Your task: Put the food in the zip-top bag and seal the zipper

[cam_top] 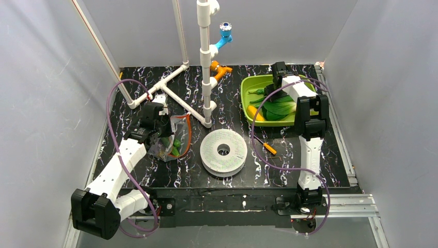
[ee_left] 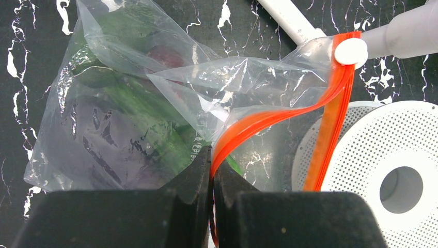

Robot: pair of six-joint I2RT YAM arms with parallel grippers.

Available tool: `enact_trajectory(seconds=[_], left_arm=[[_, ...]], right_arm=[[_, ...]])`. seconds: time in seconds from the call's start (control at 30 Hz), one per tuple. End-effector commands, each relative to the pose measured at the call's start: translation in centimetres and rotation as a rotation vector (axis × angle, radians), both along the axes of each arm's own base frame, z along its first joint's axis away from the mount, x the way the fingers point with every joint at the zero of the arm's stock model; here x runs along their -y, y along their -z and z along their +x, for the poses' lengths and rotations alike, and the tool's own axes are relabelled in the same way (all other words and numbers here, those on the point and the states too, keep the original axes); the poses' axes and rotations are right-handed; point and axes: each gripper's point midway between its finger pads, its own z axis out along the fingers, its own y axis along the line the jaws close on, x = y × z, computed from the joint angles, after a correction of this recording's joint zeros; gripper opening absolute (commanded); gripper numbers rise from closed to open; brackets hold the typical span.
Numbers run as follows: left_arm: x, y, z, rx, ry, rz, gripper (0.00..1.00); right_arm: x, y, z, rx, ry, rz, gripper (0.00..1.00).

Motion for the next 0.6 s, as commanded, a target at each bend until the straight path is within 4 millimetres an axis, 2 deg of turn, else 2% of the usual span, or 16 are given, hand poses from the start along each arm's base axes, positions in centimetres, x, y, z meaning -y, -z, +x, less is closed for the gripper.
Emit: enact_trajectory(seconds=[0.0,0.1,0.2,0.27,0.33,0.4,0.5,0.57], left_arm=[[0.0,-1.7,0.3,0.048,0.004,-0.004,0.0],[-0.1,-1.7,0.3,0.051,0.002,0.0,0.0],[-0.1,-1.8,0.3,0.054,0.001,0.003,0.0],[-0.2,-1.8,0.3,0.054,0.0,0.004,0.0],[-0.2,-1.8,0.3,0.055,-0.001,0.005,0.0],[-0.2,-1.9,0.3,0.057,-0.002,0.006,0.0],[-0.4,-2.0,0.2,0.062,-0.006,0.009,0.0],[-0.5,-1.9,0.2,0.062,-0.007,0.012,0.0]], right_arm=[[1.1,3.0,-1.9,-0.123,0.06,-0.032,0.4],[1.3,3.4,-1.9,-0.157,0.075,-0.045,0.45],[1.1,3.3,-1.5,-0.159,0.086,-0.038,0.43],[1.1,3.4,-1.8,-0.172,0.095,-0.029,0.33],[0.9,3.5,-2.2,-0.175,0.107,-0.012,0.14],[0.7,3.4,-2.1,-0.158,0.116,0.012,0.02],[0.6,2.4,-1.5,-0.122,0.102,0.022,0.01],[0.4,0.6,-0.8,-0.068,0.074,0.026,0.01]])
